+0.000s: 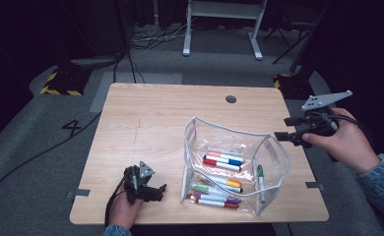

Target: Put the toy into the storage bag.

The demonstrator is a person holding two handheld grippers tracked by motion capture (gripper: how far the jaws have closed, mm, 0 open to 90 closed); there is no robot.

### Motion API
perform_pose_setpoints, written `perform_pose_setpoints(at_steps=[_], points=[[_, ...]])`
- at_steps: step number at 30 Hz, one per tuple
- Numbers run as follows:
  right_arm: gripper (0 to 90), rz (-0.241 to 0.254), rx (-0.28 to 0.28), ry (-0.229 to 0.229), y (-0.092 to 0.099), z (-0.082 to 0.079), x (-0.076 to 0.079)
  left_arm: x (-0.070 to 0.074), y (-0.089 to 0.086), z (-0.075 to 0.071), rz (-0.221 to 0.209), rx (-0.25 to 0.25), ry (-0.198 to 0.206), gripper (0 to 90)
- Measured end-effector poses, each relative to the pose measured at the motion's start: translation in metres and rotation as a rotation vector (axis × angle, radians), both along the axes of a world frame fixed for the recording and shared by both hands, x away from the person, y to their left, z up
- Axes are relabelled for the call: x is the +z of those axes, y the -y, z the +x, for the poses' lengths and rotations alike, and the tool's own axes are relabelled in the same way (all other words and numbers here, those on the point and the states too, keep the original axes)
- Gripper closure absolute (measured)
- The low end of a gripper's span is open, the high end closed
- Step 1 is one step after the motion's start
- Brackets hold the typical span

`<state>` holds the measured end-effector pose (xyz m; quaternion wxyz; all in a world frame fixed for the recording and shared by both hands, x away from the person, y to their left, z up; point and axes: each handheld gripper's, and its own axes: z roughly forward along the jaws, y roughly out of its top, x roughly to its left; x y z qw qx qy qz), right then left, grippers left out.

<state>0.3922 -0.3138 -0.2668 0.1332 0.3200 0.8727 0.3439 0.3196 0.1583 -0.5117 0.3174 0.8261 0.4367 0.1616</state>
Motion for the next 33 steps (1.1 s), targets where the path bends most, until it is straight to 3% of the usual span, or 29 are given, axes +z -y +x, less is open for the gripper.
perform_pose_setpoints(at_steps=[2,5,9,11,13,14,16,17,24,33], points=[[36.2,0.01,-0.057,0.002,0.019,0.005,-0.005,0.0,0.0,0.0,0.0,0.0,0.0,0.0],[37.2,0.008,-0.089,-0.003,0.031,0.008,-0.011,0.0,0.0,0.0,0.0,0.001,0.0,0.0],[36.5,-0.017,-0.128,-0.028,0.046,0.01,-0.037,0.0,0.0,0.0,0.0,0.002,0.0,0.0],[35.8,-0.018,-0.136,-0.036,0.047,0.01,-0.044,0.0,0.0,0.0,0.0,0.002,-0.001,0.0],[35.2,-0.022,-0.136,-0.074,0.048,0.007,-0.069,0.0,0.0,0.0,0.0,0.002,-0.001,0.0],[35.2,-0.022,-0.136,-0.074,0.048,0.007,-0.069,0.0,0.0,0.0,0.0,0.002,-0.001,0.0],[34.2,-0.012,-0.134,-0.106,0.047,0.005,-0.091,0.0,0.0,0.0,-0.001,0.001,-0.001,0.0],[34.2,-0.012,-0.134,-0.106,0.047,0.005,-0.091,0.0,0.0,0.0,-0.001,0.001,-0.001,0.0],[32.2,0.003,-0.113,-0.177,0.039,-0.001,-0.14,0.0,0.0,0.0,0.001,0.002,0.0,0.0],[30.9,0.027,-0.09,-0.24,0.03,-0.013,-0.186,0.0,0.0,0.0,-0.001,0.003,-0.001,0.0]])
